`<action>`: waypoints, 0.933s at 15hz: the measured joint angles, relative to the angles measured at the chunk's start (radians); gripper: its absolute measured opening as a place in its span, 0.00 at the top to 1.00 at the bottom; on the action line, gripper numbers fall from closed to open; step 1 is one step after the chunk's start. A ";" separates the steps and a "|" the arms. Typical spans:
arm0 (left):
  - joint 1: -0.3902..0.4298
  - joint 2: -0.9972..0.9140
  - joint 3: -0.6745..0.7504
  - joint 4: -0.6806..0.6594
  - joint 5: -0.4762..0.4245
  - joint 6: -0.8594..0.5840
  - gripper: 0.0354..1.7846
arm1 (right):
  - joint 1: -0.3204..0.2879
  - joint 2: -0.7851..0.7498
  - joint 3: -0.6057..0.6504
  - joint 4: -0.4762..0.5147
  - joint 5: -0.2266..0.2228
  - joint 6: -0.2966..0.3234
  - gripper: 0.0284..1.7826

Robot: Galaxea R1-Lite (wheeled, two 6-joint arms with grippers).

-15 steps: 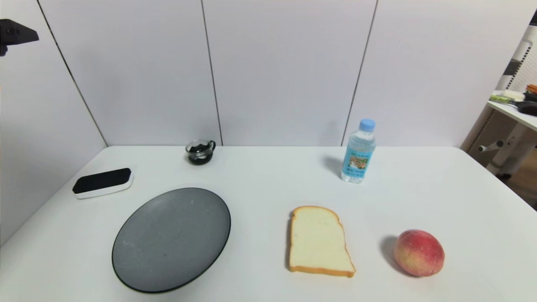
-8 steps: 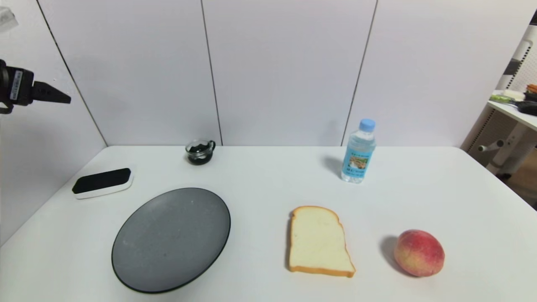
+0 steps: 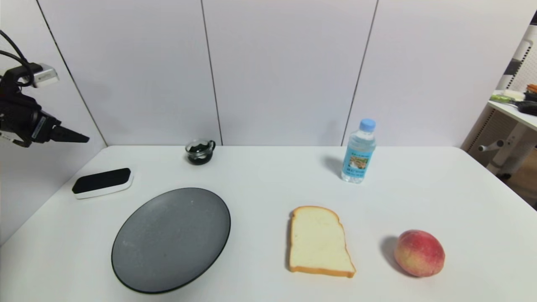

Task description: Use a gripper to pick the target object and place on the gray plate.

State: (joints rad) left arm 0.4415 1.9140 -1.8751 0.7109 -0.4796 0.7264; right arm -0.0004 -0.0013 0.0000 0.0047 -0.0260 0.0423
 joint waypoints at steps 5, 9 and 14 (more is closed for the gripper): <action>0.028 0.170 -0.091 0.102 -0.106 0.319 0.06 | 0.000 0.000 0.000 0.000 0.000 0.000 0.04; 0.027 0.244 -0.096 0.115 -0.106 0.473 0.06 | 0.000 0.000 0.000 0.000 0.000 0.000 0.04; 0.010 0.296 -0.096 0.190 -0.101 0.602 0.06 | 0.000 0.000 0.000 0.000 0.000 0.000 0.04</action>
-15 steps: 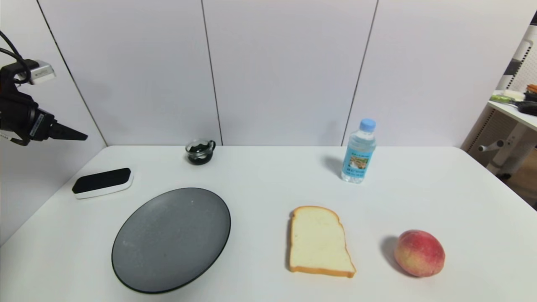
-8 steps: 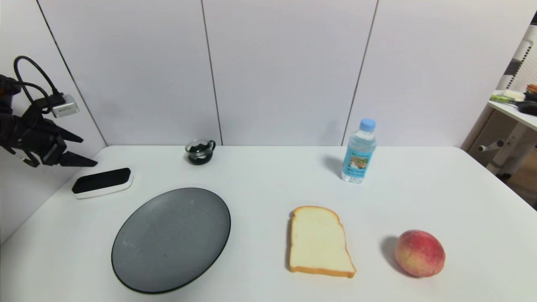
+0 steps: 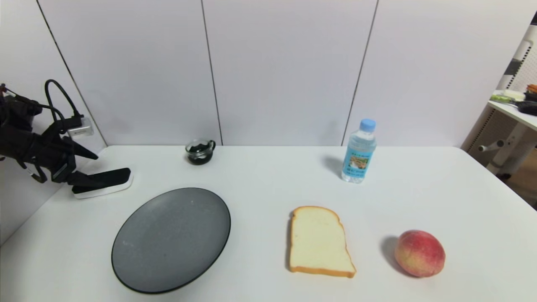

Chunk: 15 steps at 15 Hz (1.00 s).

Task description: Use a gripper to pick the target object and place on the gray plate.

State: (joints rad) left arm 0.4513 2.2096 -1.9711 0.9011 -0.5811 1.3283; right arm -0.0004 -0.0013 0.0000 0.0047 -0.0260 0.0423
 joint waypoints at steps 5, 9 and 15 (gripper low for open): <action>-0.046 0.025 0.000 0.001 0.024 0.015 0.06 | 0.000 0.000 0.000 0.000 0.000 0.000 0.04; -0.061 0.045 0.000 -0.001 0.031 0.020 0.06 | 0.000 0.000 0.000 0.000 0.000 0.000 0.04; -0.059 0.058 0.000 -0.004 0.097 0.012 0.06 | 0.000 0.000 0.000 0.000 0.000 0.000 0.04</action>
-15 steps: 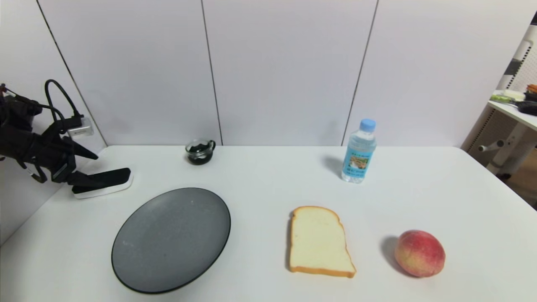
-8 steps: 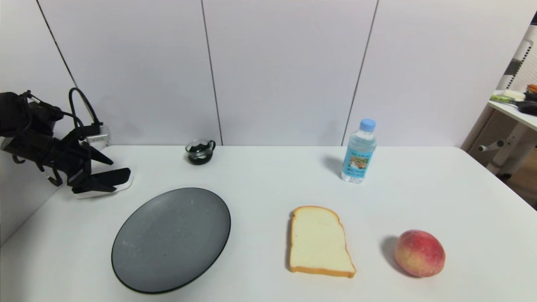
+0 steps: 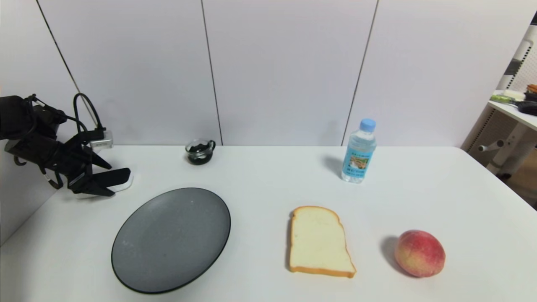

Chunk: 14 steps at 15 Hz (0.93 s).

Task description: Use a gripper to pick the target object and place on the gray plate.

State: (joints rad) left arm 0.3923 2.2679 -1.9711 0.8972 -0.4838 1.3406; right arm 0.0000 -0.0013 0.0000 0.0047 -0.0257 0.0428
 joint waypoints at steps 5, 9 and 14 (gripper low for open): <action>0.000 0.021 0.000 -0.001 -0.001 -0.004 0.06 | 0.000 0.000 0.000 0.000 0.000 0.000 0.04; -0.001 0.031 0.000 -0.002 -0.001 -0.005 0.30 | 0.000 0.000 0.000 0.000 0.000 0.000 0.04; -0.001 0.033 0.000 -0.002 -0.001 -0.008 0.44 | -0.001 0.000 0.000 0.000 0.000 0.000 0.04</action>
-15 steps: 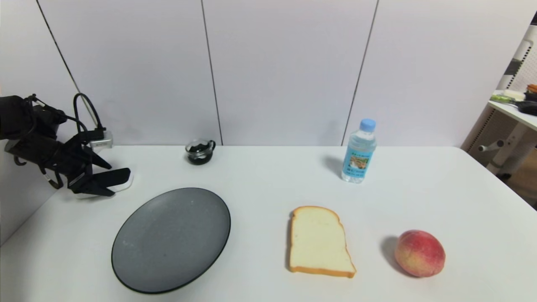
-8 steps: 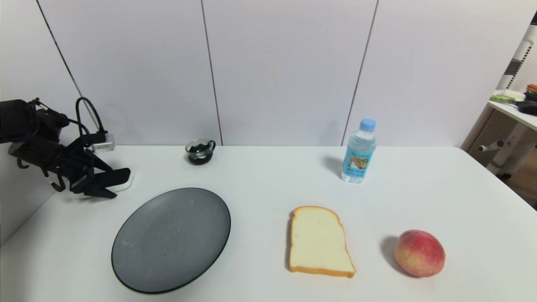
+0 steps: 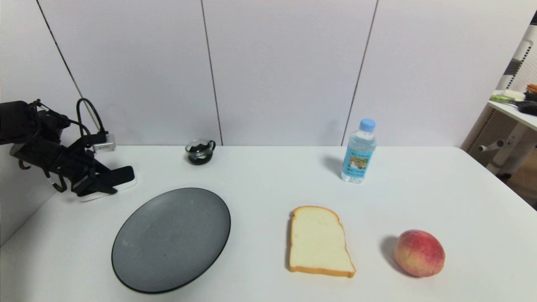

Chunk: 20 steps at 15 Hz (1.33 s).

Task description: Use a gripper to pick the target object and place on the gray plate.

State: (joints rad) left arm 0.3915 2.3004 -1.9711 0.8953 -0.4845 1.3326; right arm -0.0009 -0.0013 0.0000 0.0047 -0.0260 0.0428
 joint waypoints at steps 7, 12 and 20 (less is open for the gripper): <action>-0.050 -0.121 0.000 0.007 0.000 -0.025 0.45 | 0.000 0.000 0.000 0.000 0.000 0.000 0.04; -0.274 -0.287 0.011 0.007 0.001 -0.257 0.45 | 0.001 0.000 0.000 0.000 0.000 0.000 0.04; -0.504 -0.446 0.339 -0.048 0.034 -0.415 0.45 | 0.001 0.000 0.000 0.000 0.000 0.000 0.04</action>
State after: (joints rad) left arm -0.1130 1.8540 -1.6323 0.8470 -0.4506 0.9174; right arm 0.0000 -0.0013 0.0000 0.0047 -0.0260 0.0423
